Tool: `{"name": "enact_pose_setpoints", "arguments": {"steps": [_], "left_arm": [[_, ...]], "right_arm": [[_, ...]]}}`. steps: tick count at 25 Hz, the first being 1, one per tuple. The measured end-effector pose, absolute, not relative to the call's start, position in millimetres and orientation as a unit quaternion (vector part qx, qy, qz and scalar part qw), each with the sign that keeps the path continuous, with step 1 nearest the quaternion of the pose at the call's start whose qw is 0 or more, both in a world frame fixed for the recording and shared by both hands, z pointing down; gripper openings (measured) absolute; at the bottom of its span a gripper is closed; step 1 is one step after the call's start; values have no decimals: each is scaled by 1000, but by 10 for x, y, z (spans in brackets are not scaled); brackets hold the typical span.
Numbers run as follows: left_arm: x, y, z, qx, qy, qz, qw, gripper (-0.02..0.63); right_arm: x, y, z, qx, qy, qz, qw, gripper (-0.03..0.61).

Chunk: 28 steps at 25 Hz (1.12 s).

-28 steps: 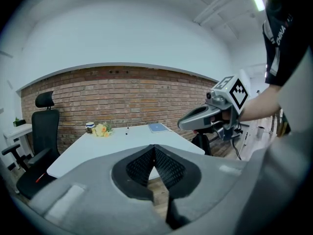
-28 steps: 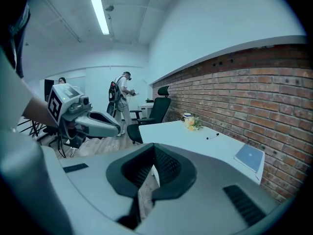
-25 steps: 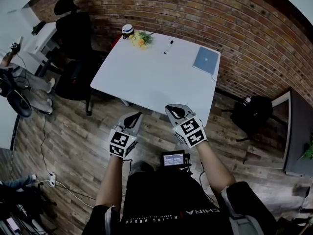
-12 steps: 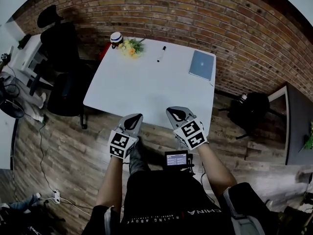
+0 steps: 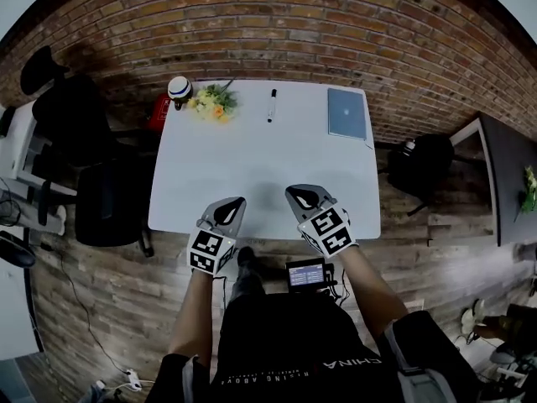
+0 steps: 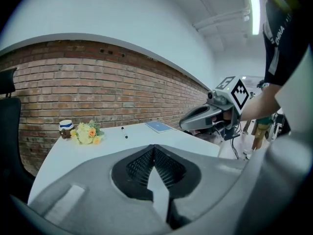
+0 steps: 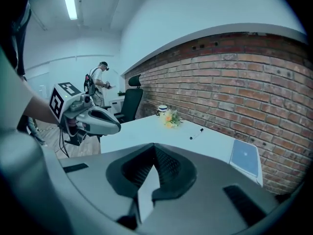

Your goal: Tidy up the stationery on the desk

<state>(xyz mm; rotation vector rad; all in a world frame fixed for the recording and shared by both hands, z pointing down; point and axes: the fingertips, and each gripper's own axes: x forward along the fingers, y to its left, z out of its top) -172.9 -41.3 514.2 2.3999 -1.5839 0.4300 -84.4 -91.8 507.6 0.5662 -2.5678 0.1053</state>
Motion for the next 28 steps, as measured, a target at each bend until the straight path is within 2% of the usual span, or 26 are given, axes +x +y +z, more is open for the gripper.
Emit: {"name": "enact_pose_setpoints", "arguments": {"steps": [6,11,28], "left_arm": [[-2211,-729,5135,848,-496,145,118,5],[-2327,-887,5167,867,-461,142,121,5],[-1939,-1317,5109,885,-431,140,108,5]], "right_arm": [[-1267,-1091,5071,258,-928,54,262,8],[-1415,-1204,5060,294,-917,64,263,8],[-1134,-1576,5028,326,-910,74,247,8]]}}
